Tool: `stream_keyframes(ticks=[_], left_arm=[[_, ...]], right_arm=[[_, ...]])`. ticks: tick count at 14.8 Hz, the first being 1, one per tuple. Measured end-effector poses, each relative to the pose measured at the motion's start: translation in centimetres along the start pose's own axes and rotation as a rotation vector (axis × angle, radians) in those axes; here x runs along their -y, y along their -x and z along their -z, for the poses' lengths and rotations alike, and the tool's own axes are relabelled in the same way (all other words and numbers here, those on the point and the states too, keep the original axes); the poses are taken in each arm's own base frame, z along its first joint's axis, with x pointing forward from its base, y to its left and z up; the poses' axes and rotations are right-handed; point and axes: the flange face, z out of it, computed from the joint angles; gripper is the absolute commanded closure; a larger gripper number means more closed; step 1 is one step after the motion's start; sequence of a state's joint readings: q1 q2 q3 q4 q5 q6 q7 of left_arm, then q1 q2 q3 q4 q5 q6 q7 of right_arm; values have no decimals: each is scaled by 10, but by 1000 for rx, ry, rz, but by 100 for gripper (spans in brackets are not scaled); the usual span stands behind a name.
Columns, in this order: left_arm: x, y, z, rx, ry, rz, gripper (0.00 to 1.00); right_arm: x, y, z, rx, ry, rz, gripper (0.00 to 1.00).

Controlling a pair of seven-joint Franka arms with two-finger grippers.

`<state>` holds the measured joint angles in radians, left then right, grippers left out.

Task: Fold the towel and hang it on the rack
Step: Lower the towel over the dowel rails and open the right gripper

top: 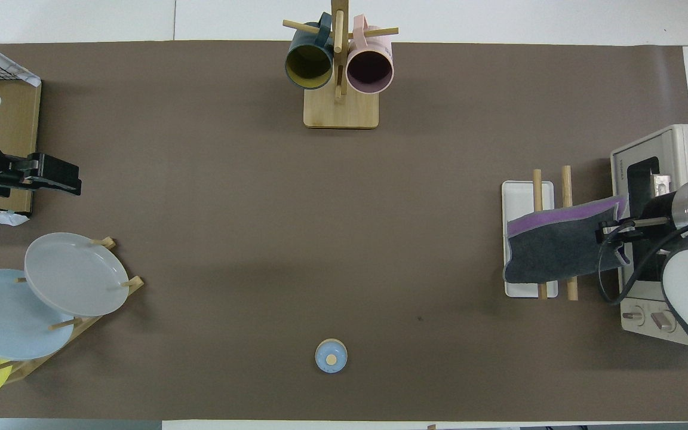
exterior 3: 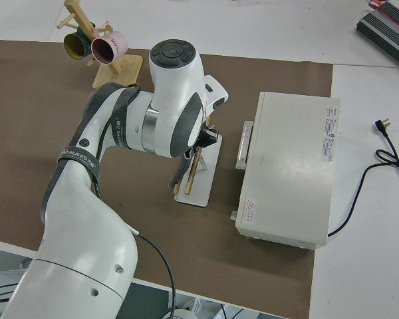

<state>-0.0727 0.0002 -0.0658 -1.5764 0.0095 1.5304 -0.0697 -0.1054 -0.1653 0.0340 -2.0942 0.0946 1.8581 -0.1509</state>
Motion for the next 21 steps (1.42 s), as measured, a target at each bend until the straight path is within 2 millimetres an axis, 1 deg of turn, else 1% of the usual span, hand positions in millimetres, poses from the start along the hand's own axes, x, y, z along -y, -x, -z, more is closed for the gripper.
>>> stream_keyframes(ticks=[2, 4, 6, 10, 17, 18, 19, 20, 21], left_arm=[[1, -1, -7, 13, 0, -10, 0], [2, -1, -9, 17, 1, -9, 0], [2, -1, -10, 20, 1, -9, 0], [3, -2, -8, 21, 1, -8, 0], [3, -2, -6, 15, 2, -9, 0], [3, -2, -6, 15, 2, -9, 0], [3, -2, -6, 15, 3, -9, 0], [2, -2, -6, 16, 5, -9, 0], [1, -2, -6, 16, 18, -9, 0]], right_arm=[[0, 0, 0, 1, 0, 1, 100], [0, 1, -2, 5, 0, 2, 100], [-5, 2, -4, 9, 0, 15, 100], [-19, 8, -8, 16, -4, 17, 100], [-20, 12, -9, 20, 4, 18, 100], [-20, 12, -9, 20, 5, 18, 88], [-20, 12, -9, 20, 5, 19, 83], [-20, 13, -8, 19, 5, 19, 74], [-19, 13, -8, 18, 6, 20, 57]])
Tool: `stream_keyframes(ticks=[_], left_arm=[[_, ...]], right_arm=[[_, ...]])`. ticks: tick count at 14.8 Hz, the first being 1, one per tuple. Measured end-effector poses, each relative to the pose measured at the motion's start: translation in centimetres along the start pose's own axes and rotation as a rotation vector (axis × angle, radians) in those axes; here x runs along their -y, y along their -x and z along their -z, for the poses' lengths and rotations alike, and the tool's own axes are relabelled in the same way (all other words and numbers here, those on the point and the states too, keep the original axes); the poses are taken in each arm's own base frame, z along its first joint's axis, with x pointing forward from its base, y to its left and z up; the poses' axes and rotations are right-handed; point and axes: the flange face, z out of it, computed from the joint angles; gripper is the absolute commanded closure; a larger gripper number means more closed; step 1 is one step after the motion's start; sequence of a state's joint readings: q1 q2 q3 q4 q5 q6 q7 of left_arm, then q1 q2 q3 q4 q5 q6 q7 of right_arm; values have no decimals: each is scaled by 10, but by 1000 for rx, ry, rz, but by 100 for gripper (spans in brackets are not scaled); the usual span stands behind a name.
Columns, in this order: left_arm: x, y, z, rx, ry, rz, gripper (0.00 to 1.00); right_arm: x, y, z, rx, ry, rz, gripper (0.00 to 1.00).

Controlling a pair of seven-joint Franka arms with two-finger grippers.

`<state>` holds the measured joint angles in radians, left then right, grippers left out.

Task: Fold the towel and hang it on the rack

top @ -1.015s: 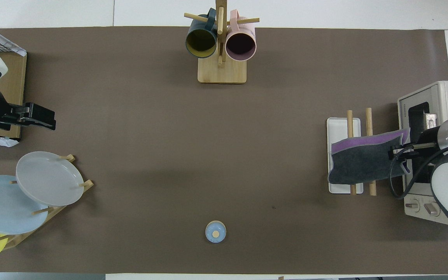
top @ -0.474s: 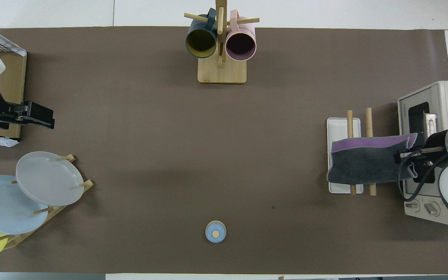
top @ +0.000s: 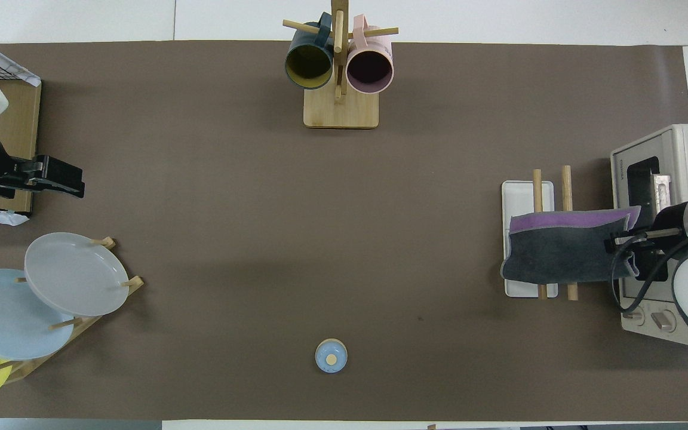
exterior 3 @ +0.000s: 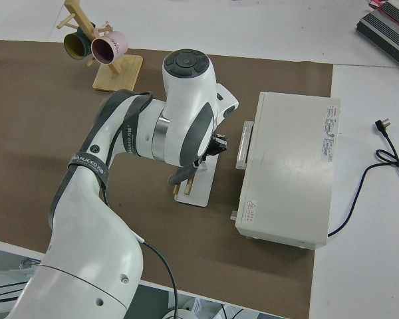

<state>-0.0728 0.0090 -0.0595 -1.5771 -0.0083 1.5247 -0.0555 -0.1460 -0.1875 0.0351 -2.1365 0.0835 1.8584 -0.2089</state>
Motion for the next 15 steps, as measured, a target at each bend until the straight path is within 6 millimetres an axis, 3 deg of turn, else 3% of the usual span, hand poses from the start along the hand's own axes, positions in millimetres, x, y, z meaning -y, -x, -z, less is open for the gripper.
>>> stream_keyframes(ticks=[2, 3, 8, 15], left_arm=[[0, 0, 0, 2, 34, 5, 0], [1, 0, 0, 2, 40, 8, 0], [1, 0, 0, 2, 46, 9, 0], [6, 0, 0, 0, 17, 13, 0]], right_arm=[[0, 0, 0, 0, 0, 0, 10], [0, 0, 0, 0, 3, 2, 0], [4, -4, 14, -23, 39, 41, 0], [17, -15, 66, -19, 38, 68, 0]])
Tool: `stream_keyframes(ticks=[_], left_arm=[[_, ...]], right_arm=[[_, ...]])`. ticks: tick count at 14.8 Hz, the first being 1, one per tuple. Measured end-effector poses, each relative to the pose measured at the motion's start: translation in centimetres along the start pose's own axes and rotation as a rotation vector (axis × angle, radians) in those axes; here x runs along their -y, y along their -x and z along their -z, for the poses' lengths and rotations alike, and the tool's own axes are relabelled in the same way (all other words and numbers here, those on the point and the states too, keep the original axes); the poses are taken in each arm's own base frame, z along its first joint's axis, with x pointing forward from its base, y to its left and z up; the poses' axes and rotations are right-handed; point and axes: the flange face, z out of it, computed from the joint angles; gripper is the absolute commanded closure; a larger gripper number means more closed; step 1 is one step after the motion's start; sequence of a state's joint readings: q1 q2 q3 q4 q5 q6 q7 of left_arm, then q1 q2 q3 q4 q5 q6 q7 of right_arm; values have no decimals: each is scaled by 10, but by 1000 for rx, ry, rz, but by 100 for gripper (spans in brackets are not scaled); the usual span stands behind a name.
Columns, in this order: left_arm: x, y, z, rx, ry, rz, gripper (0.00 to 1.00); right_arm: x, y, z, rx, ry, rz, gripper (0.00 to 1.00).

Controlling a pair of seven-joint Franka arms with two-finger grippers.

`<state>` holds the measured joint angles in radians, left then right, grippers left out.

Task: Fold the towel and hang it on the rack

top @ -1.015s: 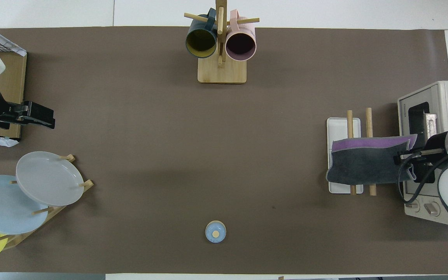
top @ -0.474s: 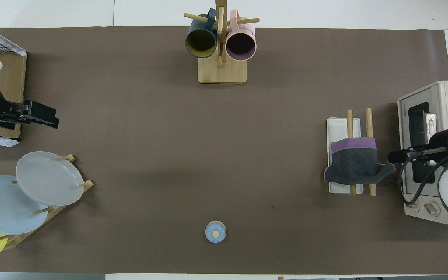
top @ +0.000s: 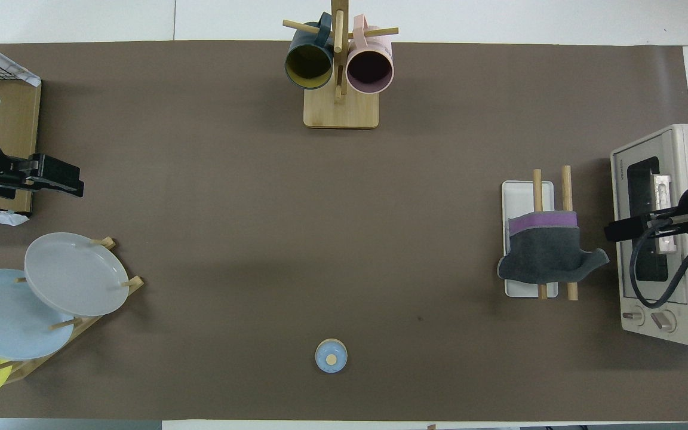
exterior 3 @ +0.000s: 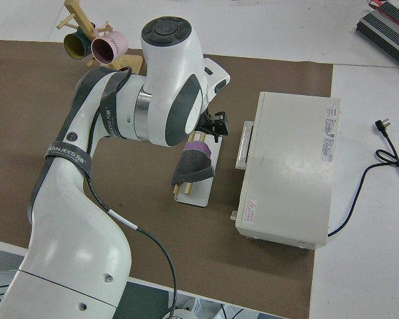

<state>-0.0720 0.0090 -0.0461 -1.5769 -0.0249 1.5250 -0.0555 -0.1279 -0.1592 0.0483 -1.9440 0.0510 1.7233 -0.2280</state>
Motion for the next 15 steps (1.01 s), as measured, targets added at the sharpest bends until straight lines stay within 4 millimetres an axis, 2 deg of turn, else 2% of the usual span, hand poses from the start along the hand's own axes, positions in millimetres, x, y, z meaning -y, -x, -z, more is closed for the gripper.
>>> stream_keyframes(ticks=[3, 6, 12, 15], left_arm=[[2, 0, 0, -1, -2, 3, 0], [6, 0, 0, -1, -2, 11, 0], [8, 0, 1, -1, -2, 14, 0], [8, 0, 1, -1, -2, 15, 0]], right_arm=[[7, -2, 20, 32, -7, -3, 0], [16, 6, 42, 113, 13, -19, 0], [19, 1, 35, 139, 35, -63, 0], [36, -9, 39, 136, 75, -30, 0]])
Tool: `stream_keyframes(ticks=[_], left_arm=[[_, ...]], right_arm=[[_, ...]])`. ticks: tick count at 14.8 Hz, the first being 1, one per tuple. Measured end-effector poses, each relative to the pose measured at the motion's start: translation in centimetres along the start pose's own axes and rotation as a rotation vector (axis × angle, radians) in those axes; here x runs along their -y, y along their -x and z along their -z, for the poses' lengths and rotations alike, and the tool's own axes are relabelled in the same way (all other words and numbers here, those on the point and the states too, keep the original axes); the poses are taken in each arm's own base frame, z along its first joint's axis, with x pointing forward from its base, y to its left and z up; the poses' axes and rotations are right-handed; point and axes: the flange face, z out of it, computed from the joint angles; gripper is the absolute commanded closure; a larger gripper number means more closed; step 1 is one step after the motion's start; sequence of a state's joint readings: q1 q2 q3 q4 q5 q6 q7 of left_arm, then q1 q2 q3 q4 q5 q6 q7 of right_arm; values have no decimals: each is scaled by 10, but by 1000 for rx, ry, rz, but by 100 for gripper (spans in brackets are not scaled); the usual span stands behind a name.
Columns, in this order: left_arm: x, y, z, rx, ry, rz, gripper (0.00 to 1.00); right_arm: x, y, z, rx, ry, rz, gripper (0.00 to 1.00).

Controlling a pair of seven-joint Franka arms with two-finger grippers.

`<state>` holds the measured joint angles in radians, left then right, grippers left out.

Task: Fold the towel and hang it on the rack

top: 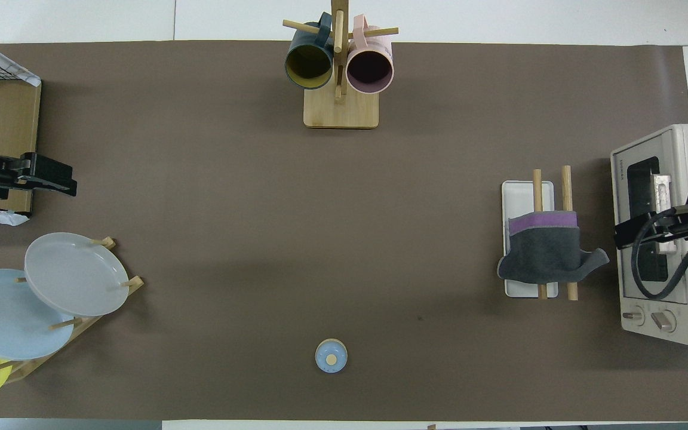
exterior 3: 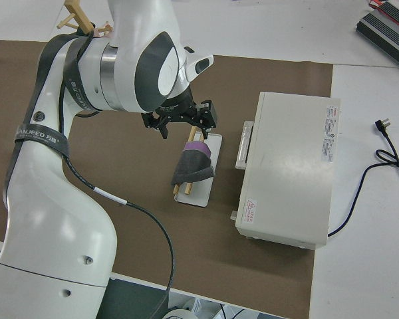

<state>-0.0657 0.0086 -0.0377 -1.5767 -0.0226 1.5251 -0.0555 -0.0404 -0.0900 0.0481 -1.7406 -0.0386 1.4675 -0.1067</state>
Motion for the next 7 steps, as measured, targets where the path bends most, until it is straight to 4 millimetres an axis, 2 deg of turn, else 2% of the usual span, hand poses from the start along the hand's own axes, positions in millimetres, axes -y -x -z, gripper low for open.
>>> stream_keyframes(ticks=[1, 7], left_arm=[[0, 0, 0, 0, 0, 0, 0], [0, 0, 0, 0, 0, 0, 0]], right_arm=[[3, -2, 2, 2, 0, 0, 0], [-9, -4, 2, 6, -6, -23, 0]])
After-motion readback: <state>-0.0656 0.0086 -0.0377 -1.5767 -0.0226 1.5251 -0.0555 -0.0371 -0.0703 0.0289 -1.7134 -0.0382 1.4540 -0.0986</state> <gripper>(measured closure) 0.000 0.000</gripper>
